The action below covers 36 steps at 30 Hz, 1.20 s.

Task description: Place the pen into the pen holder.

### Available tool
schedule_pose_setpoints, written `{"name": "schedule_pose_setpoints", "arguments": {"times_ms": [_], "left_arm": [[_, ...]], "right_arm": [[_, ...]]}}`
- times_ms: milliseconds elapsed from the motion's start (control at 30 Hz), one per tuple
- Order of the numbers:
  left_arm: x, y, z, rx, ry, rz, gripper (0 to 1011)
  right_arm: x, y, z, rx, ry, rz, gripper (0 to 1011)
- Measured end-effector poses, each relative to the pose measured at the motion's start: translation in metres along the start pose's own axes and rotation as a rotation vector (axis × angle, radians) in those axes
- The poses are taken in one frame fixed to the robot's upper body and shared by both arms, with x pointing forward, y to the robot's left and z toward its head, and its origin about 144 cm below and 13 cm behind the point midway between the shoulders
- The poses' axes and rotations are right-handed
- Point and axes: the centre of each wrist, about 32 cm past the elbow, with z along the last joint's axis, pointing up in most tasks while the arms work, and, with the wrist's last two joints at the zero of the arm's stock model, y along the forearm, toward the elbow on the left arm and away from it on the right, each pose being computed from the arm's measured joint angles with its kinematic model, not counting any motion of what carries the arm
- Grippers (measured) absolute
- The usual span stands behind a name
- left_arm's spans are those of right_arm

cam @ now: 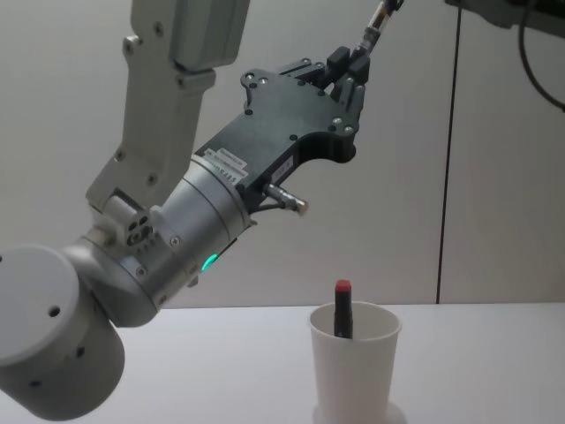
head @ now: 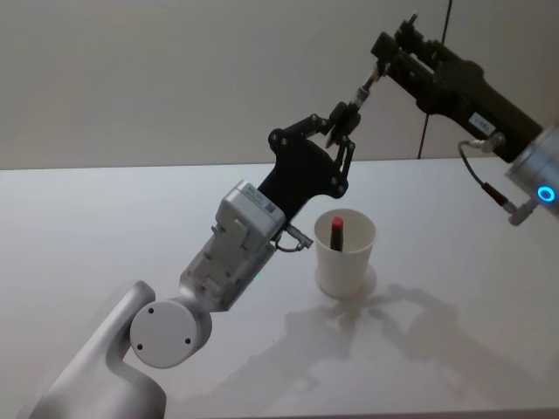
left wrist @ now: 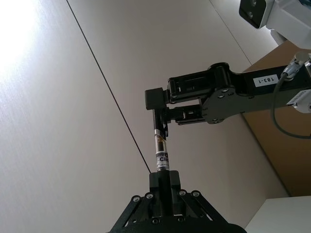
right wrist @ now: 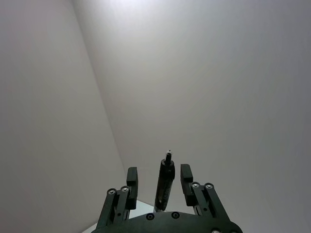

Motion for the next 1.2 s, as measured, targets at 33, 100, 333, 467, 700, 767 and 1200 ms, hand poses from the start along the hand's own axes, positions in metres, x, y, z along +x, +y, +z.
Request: {"name": "schedule_pose_setpoints", "arguments": {"times_ms": [33, 100, 333, 467, 700, 767, 1200], "left_arm": [[0.0000, 0.0000, 0.0000, 0.000, 0.000, 0.000, 131], [0.0000, 0.0000, 0.0000, 0.000, 0.000, 0.000, 131], [0.0000, 0.0000, 0.0000, 0.000, 0.000, 0.000, 131], [0.0000, 0.0000, 0.0000, 0.000, 0.000, 0.000, 131], [0.0000, -0.0001, 0.0001, 0.000, 0.000, 0.000, 131], [0.0000, 0.0000, 0.0000, 0.000, 0.000, 0.000, 155], [0.0000, 0.0000, 0.0000, 0.000, 0.000, 0.000, 557]], "right_arm": [[-0.0002, 0.0006, 0.0002, 0.000, 0.000, 0.002, 535], [-0.0004, 0.0018, 0.0006, 0.002, 0.001, 0.004, 476], [-0.0012, 0.0047, 0.0015, 0.004, 0.002, 0.007, 247], [-0.0017, 0.0063, 0.0020, 0.006, 0.004, 0.010, 142], [-0.0020, 0.0076, 0.0028, 0.008, 0.004, 0.010, 133], [-0.0021, 0.0079, 0.0032, 0.010, 0.004, 0.009, 132], [-0.0033, 0.0095, 0.0054, 0.020, 0.002, 0.010, 132]]}}
